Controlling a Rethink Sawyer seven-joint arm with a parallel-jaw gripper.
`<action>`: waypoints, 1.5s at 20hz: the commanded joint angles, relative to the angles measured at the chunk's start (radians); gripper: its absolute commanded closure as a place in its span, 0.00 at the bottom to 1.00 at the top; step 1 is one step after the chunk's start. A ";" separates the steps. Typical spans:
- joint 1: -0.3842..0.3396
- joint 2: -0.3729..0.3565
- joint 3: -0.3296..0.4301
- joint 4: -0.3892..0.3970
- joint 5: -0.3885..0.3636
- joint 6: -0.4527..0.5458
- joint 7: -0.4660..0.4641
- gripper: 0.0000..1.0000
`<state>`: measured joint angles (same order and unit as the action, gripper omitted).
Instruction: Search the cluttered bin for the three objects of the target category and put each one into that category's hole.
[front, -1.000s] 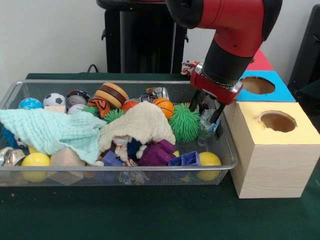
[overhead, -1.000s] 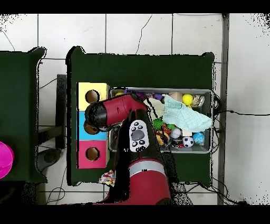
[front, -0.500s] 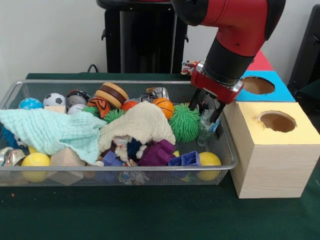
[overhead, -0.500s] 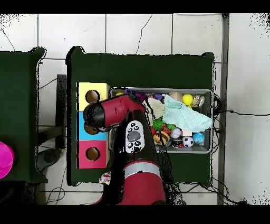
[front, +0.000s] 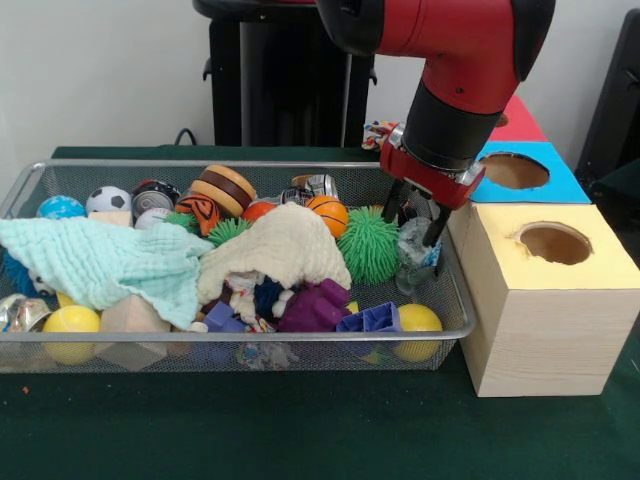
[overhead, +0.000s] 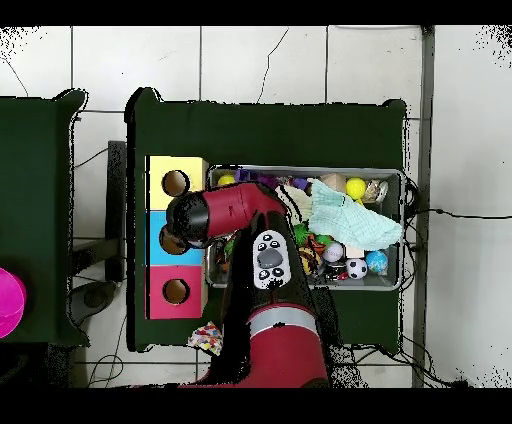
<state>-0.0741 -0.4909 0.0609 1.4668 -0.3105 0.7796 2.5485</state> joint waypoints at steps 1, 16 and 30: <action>-0.030 0.007 0.107 0.072 0.070 -0.097 0.018 0.00; -0.051 0.005 0.127 0.093 0.092 -0.188 0.010 0.00; -0.020 0.078 0.067 0.037 0.056 -0.227 0.045 0.00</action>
<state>-0.0974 -0.5064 0.0853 1.5056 -0.2637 0.6197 2.5483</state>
